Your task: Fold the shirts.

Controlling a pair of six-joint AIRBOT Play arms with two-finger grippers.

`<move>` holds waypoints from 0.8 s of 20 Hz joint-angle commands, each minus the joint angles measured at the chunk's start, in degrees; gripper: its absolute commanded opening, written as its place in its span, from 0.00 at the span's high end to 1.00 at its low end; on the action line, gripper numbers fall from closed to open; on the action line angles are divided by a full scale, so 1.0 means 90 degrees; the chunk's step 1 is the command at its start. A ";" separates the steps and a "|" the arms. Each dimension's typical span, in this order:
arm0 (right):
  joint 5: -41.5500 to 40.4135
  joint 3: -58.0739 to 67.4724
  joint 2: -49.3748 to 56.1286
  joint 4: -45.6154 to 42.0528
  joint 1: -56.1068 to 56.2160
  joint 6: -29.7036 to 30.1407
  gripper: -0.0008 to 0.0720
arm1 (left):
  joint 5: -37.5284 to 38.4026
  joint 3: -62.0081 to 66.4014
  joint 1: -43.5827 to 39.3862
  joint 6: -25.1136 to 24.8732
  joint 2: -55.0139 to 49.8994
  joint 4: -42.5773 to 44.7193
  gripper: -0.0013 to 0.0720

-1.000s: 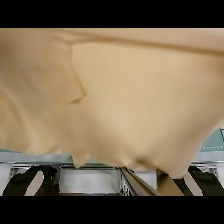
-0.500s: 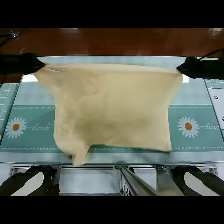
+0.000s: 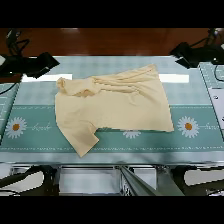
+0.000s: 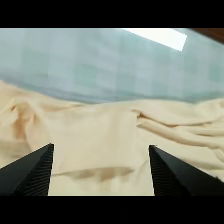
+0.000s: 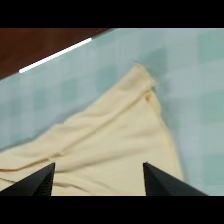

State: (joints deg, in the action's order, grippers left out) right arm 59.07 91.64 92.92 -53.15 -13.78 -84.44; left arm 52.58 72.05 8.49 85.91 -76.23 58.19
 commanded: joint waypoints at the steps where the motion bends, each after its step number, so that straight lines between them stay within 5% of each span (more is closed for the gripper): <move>1: 0.1991 0.0109 -0.0250 -0.1260 -0.0816 0.0474 0.13 | 0.2183 0.0063 0.0991 -0.0284 0.0032 0.0493 0.02; 3: 0.1537 -0.1387 -0.1141 -0.1256 -0.1161 0.0384 0.13 | 0.2591 -0.1010 0.1399 -0.0374 0.0444 0.0413 0.02; 5: 0.0444 -0.3415 -0.2499 -0.0391 -0.1231 0.0937 0.13 | 0.2331 -0.2501 0.1600 -0.0406 0.1117 0.0410 0.02; 8: -0.0355 -0.5782 -0.4274 0.0282 -0.1161 0.0848 0.13 | 0.1729 -0.4252 0.1877 -0.0493 0.1950 -0.0185 0.02; 13: -0.0214 -0.6858 -0.4993 0.0648 -0.1156 0.0821 0.13 | 0.0355 -0.5637 0.2028 -0.1212 0.2135 -0.2191 0.03; 16: -0.0219 -0.6856 -0.4993 0.0991 -0.1156 0.0816 0.13 | 0.0104 -0.5688 0.1919 -0.1496 0.1872 -0.2373 0.03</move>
State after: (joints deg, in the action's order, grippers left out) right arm 57.49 32.38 49.69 -47.48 -24.14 -77.12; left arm 57.21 23.70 26.09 75.66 -58.46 41.91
